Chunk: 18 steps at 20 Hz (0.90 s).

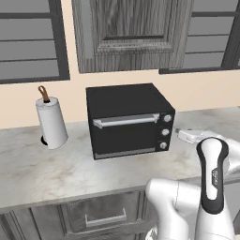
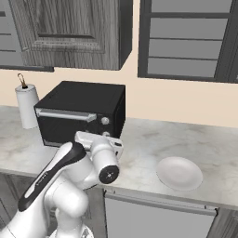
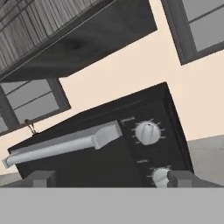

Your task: Pull the toaster oven rack outwards. Pick up the baguette from the plate and place it on the toaster oven rack. Close the toaster oven door fully and set the temperature to the lowest setting.

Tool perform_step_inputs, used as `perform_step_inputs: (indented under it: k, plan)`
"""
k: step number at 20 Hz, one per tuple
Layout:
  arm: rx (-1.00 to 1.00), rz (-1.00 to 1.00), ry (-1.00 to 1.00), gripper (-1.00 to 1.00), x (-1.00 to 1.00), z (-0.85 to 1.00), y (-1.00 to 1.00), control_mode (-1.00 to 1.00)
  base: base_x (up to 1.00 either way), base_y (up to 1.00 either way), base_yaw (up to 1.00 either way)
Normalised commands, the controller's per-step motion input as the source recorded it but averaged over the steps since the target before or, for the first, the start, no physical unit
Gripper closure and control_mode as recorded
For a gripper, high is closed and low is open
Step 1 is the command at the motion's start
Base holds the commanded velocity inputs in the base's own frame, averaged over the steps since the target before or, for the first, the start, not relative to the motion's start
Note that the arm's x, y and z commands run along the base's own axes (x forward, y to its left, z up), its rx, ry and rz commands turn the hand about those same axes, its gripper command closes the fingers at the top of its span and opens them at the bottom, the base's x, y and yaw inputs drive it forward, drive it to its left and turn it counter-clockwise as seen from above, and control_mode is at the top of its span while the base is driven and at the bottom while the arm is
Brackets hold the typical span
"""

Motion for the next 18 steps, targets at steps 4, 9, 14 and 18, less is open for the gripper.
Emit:
perform_step_inputs:
  k: [4,9,14,18]
  plan:
    - [0.07,-0.11,0.0,-1.0,0.0,0.0,0.07,-1.0,0.0,0.0,0.0]
    - [0.17,-0.39,0.03,-1.0,0.0,0.01,0.0,-1.0,0.0,0.0,0.0]
    - [0.23,-0.43,0.03,-1.0,-0.19,0.05,-0.01,-1.0,0.0,0.0,0.0]
    - [0.26,-0.47,0.0,-1.0,-0.54,0.13,0.0,-1.0,0.0,0.0,0.0]
